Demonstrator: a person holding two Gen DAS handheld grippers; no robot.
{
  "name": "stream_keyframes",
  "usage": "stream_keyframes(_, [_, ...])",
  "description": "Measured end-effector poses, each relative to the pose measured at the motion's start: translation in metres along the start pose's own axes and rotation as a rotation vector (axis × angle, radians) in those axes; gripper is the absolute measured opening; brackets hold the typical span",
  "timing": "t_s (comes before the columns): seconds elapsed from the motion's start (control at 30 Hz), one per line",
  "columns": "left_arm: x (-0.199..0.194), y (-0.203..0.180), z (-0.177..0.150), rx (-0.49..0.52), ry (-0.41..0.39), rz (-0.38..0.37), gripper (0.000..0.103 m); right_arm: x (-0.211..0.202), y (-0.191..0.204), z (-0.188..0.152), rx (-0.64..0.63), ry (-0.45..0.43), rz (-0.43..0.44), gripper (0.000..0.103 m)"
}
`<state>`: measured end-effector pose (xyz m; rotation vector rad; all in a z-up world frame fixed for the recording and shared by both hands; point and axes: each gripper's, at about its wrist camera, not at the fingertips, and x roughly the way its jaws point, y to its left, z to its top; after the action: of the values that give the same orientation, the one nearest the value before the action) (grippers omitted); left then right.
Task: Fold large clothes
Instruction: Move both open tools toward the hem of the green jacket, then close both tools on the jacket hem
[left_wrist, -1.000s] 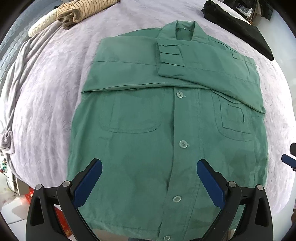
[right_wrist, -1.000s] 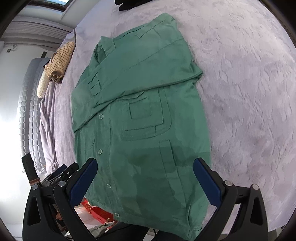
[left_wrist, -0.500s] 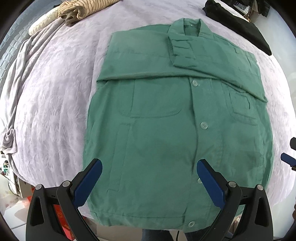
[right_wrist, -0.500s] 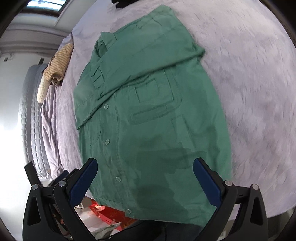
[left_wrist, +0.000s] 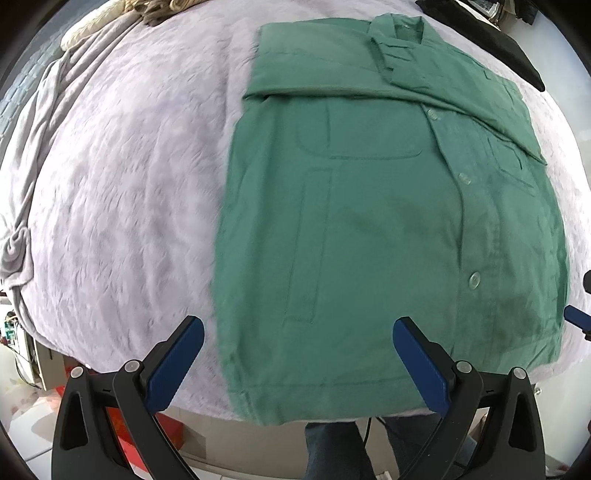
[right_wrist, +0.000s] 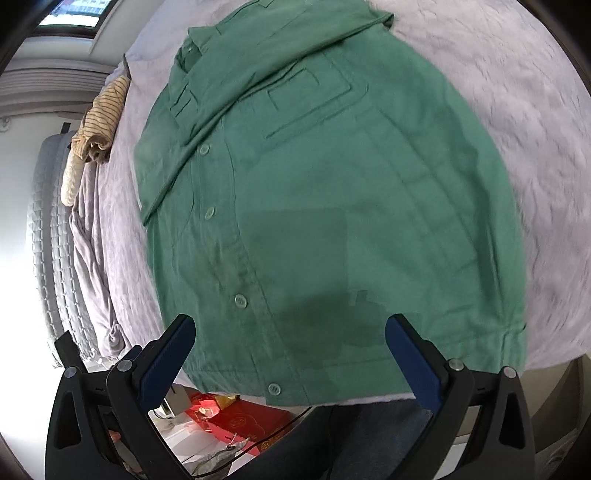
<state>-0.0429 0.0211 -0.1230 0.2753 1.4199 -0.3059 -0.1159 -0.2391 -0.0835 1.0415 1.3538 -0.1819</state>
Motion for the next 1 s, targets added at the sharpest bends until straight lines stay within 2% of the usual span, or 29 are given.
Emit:
stream_keyframes(0.2, [0.008, 0.02, -0.016, -0.024, 0.017, -0.04, 0.103, 0.0, -0.008, -0.019, 0.028, -0.014, -0.01, 0.102])
stream_keyframes(0.4, [0.023, 0.046, -0.028, -0.051, 0.05, -0.083, 0.103, -0.008, -0.036, -0.031, 0.095, -0.04, -0.01, 0.101])
stream_keyframes(0.57, [0.039, 0.051, -0.037, -0.081, 0.093, -0.147, 0.103, -0.021, -0.07, -0.037, 0.14, -0.079, -0.057, 0.1])
stream_keyframes(0.8, [0.06, 0.048, -0.042, -0.087, 0.135, -0.175, 0.103, -0.05, -0.126, -0.041, 0.235, -0.179, -0.133, 0.097])
stream_keyframes(0.93, [0.071, 0.052, -0.04, -0.119, 0.163, -0.227, 0.103, -0.045, -0.151, -0.041, 0.264, -0.186, -0.133, 0.097])
stream_keyframes(1.0, [0.079, 0.054, -0.04, -0.129, 0.183, -0.259, 0.103, -0.036, -0.159, -0.042, 0.271, -0.164, -0.104, 0.097])
